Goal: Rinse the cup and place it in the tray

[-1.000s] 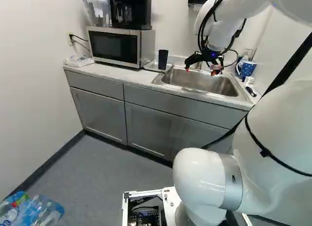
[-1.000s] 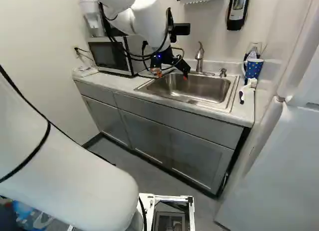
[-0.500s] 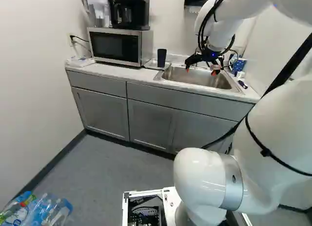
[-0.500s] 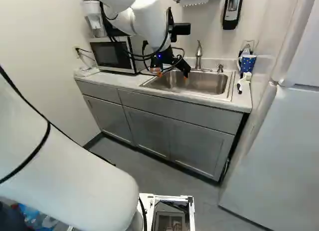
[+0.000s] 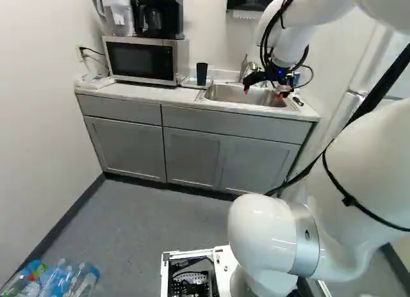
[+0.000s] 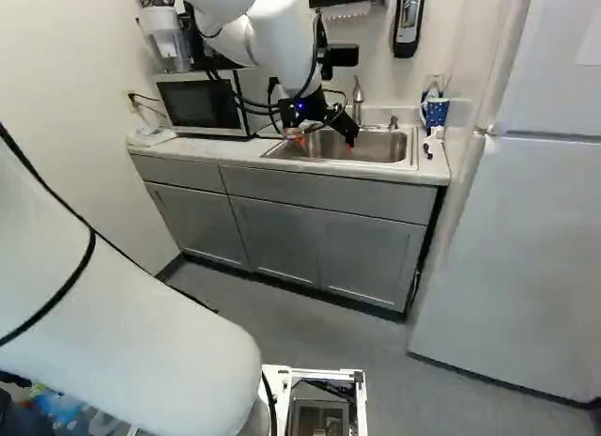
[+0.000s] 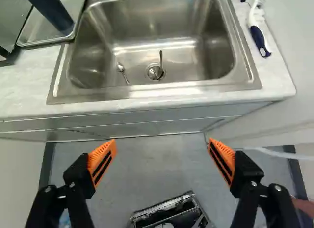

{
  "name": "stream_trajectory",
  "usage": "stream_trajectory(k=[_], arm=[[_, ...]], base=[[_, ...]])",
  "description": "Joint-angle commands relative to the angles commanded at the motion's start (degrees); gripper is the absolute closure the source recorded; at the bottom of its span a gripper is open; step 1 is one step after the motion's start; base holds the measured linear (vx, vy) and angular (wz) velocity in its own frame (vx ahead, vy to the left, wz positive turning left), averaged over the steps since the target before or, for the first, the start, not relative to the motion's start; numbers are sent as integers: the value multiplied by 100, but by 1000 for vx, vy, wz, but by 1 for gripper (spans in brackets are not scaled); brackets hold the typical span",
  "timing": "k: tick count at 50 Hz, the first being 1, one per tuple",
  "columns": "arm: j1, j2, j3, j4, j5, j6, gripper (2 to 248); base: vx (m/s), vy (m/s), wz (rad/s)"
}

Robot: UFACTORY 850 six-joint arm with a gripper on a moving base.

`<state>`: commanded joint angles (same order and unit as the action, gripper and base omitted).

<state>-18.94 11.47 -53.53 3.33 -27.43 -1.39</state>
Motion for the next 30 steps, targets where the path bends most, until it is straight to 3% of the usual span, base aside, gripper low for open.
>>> stream_trajectory(k=[14, 30], arm=[[0, 0, 0, 0, 0, 0, 3], [0, 0, 0, 0, 0, 0, 3]], base=[[-190, 46, -285], [-172, -42, -250]])
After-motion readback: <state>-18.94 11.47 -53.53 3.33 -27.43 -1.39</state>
